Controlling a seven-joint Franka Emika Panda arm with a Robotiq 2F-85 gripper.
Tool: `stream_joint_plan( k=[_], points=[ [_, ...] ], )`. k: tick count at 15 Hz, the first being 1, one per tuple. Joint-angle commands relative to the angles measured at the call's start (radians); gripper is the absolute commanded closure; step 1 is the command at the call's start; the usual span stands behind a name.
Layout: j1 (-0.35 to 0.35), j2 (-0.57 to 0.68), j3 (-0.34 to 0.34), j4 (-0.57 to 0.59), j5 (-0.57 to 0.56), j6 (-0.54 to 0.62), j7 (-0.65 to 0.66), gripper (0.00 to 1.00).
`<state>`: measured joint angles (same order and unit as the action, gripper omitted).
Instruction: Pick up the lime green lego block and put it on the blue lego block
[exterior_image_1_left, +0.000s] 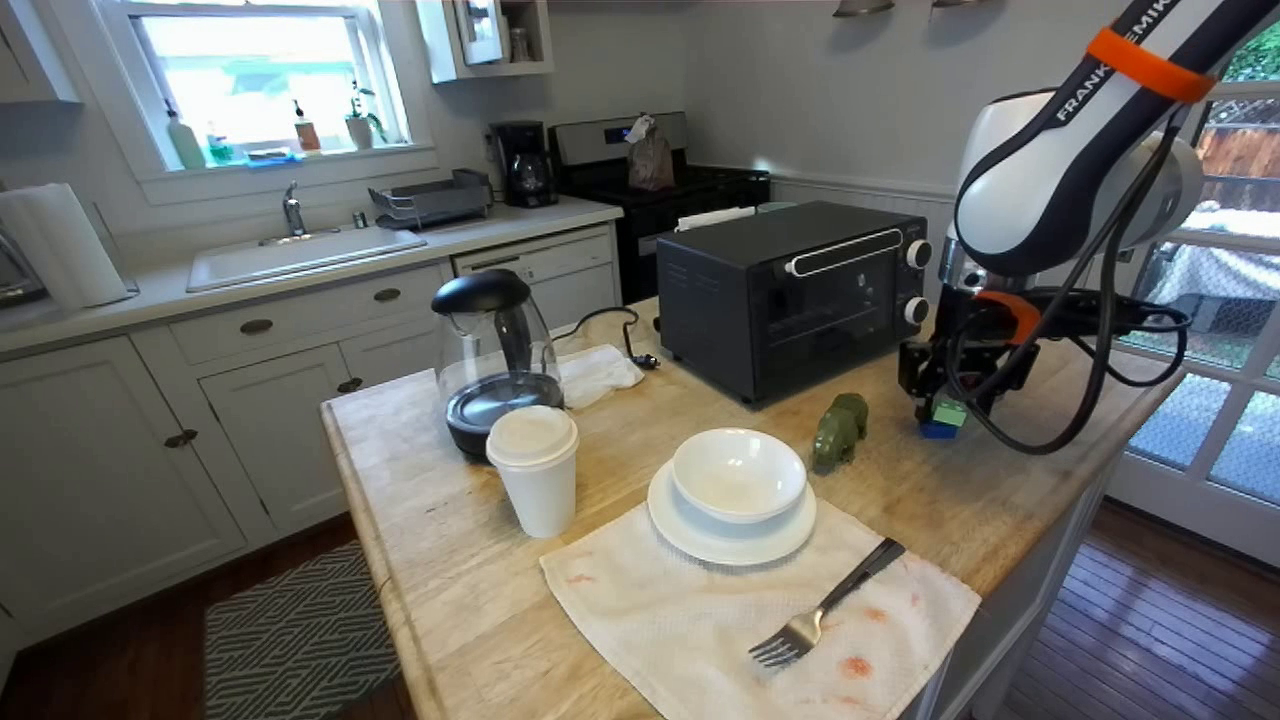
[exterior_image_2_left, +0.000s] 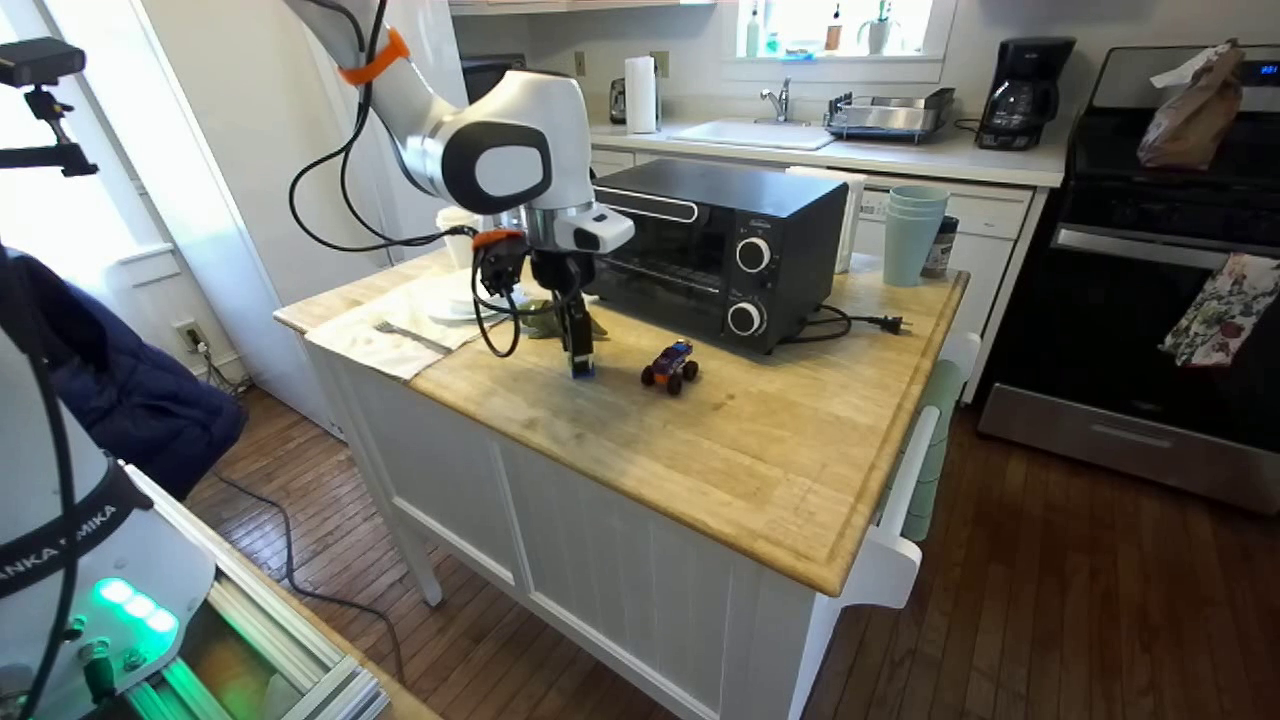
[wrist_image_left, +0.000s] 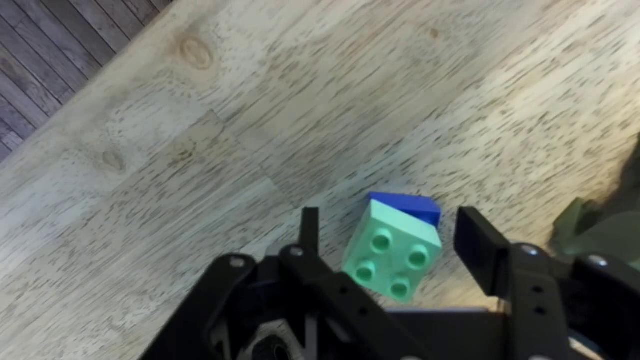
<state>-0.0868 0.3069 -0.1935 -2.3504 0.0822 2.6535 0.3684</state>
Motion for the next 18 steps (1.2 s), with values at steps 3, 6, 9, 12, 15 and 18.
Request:
stream_joint_plan(
  k=[3,6,9,12,15,18],
  points=[
    [-0.001,0.014,-0.003,0.009,-0.004,-0.013,-0.018,0.0],
    [-0.001,0.008,-0.003,0.005,-0.004,-0.004,-0.022,0.0],
    [-0.005,-0.003,-0.002,0.001,0.005,0.01,-0.023,0.0],
    [-0.008,-0.008,-0.004,0.002,0.01,0.023,-0.02,0.04],
    [-0.011,-0.011,-0.001,0.003,0.017,0.026,-0.021,0.31],
    [-0.012,-0.012,0.002,0.004,0.023,0.024,-0.023,0.5]
  ],
)
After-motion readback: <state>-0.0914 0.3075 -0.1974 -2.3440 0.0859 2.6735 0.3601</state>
